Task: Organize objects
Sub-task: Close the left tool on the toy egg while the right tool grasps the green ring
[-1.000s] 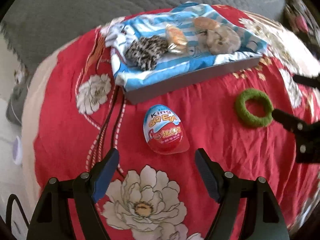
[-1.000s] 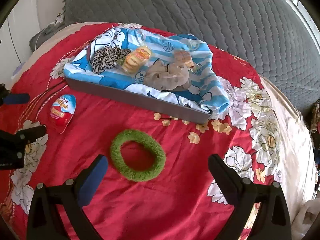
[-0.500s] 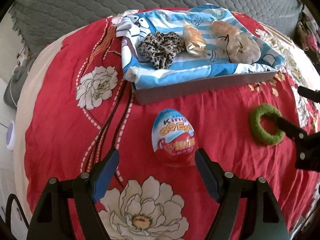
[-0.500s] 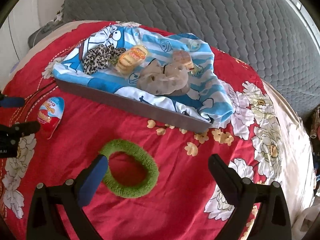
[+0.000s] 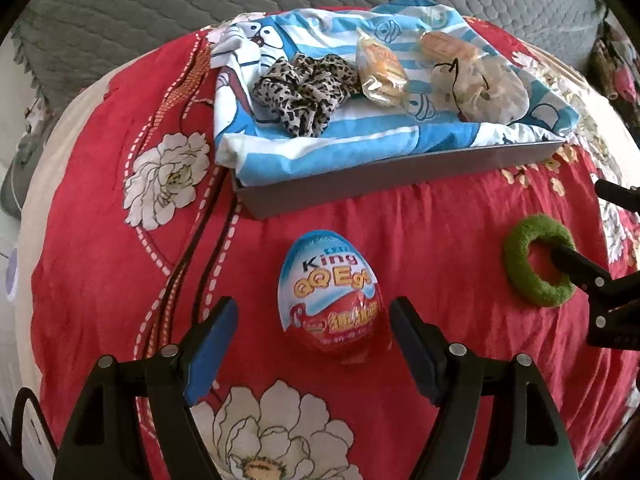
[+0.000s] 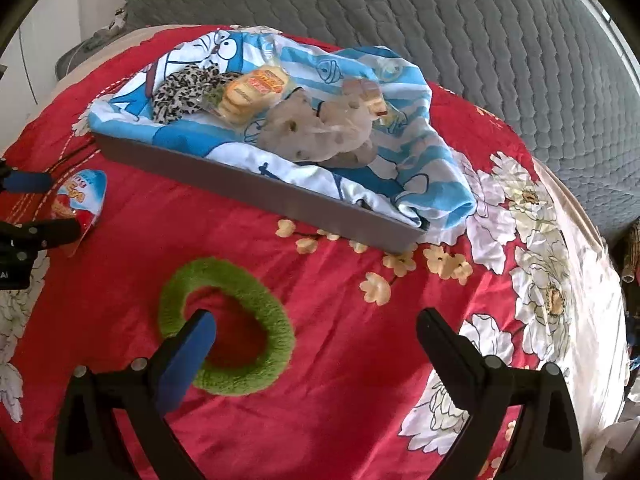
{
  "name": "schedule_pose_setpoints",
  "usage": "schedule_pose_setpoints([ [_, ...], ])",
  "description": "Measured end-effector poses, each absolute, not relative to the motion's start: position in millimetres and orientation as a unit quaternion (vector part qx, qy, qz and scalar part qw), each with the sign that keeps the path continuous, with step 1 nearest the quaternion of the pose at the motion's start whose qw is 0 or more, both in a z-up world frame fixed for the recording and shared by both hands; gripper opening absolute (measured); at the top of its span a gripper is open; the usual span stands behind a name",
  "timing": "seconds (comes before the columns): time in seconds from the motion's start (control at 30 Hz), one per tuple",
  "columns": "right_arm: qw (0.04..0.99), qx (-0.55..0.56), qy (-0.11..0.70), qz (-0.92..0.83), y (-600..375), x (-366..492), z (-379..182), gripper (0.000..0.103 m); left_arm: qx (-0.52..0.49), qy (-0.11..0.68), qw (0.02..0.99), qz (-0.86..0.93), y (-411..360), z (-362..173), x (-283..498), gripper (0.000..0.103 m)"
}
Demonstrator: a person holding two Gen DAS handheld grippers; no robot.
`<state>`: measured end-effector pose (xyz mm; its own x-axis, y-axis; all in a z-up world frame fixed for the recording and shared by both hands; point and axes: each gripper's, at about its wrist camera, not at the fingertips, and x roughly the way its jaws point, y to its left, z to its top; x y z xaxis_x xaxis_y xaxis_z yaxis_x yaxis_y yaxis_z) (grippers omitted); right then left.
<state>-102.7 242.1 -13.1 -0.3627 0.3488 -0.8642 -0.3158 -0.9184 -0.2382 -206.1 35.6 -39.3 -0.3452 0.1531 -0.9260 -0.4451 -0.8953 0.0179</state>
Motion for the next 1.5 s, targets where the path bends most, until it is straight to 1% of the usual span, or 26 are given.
schedule_pose_setpoints([
  [0.1, 0.197, -0.530, -0.011, 0.825, 244.0, -105.3, -15.9, 0.101, -0.537, 0.135, 0.186, 0.812, 39.2, -40.0, -209.3, 0.079],
  [0.3, 0.195, -0.530, -0.034, 0.825, 238.1, -108.3, -20.1, 0.101, -0.547, 0.118, 0.179, 0.809, 37.8, -45.1, -213.5, 0.079],
  [0.47, 0.194, -0.539, -0.035, 0.819, 242.5, -110.9, -25.0, 0.100, -0.543, 0.124, 0.179, 0.811, 36.8, -49.0, -214.6, 0.079],
  [0.63, 0.188, -0.544, -0.027, 0.818, 244.6, -112.9, -27.7, 0.088, -0.549, 0.123, 0.182, 0.806, 34.8, -53.2, -216.9, 0.079],
  [0.7, 0.187, -0.546, -0.023, 0.817, 244.4, -113.2, -28.8, 0.079, -0.554, 0.121, 0.182, 0.803, 33.1, -55.4, -217.8, 0.079],
  [0.73, 0.183, -0.547, -0.020, 0.817, 243.8, -113.5, -29.3, 0.077, -0.556, 0.118, 0.182, 0.802, 32.1, -55.7, -218.2, 0.078],
  [0.8, 0.178, -0.551, -0.023, 0.815, 241.3, -114.9, -30.9, 0.069, -0.565, 0.101, 0.184, 0.798, 30.1, -55.6, -220.2, 0.070],
  [0.87, 0.174, -0.552, -0.025, 0.815, 238.3, -116.0, -31.9, 0.064, -0.567, 0.104, 0.192, 0.794, 33.1, -54.6, -220.3, 0.054],
  [0.9, 0.172, -0.552, -0.026, 0.816, 236.9, -116.2, -32.0, 0.060, -0.565, 0.109, 0.198, 0.793, 35.3, -53.9, -219.6, 0.052],
  [0.93, 0.168, -0.551, -0.027, 0.817, 234.7, -116.2, -31.9, 0.057, -0.564, 0.115, 0.202, 0.792, 37.6, -53.1, -218.8, 0.052],
  [1.0, 0.163, -0.552, -0.030, 0.817, 231.3, -116.7, -32.1, 0.046, -0.563, 0.116, 0.213, 0.790, 40.3, -51.8, -217.5, 0.052],
  [1.1, 0.154, -0.554, -0.040, 0.817, 226.6, -117.5, -32.4, 0.039, -0.570, 0.117, 0.227, 0.781, 43.2, -52.3, -216.7, 0.052],
  [1.13, 0.154, -0.553, -0.042, 0.818, 226.1, -117.3, -32.0, 0.038, -0.570, 0.118, 0.231, 0.780, 44.2, -51.9, -216.2, 0.052],
  [1.27, 0.145, -0.555, -0.033, 0.818, 226.3, -116.6, -31.9, 0.027, -0.568, 0.126, 0.241, 0.777, 48.8, -49.0, -214.5, 0.051],
  [1.5, 0.144, -0.557, -0.008, 0.818, 231.3, -110.6, -28.5, 0.020, -0.564, 0.137, 0.240, 0.778, 53.2, -46.9, -211.6, 0.051],
])
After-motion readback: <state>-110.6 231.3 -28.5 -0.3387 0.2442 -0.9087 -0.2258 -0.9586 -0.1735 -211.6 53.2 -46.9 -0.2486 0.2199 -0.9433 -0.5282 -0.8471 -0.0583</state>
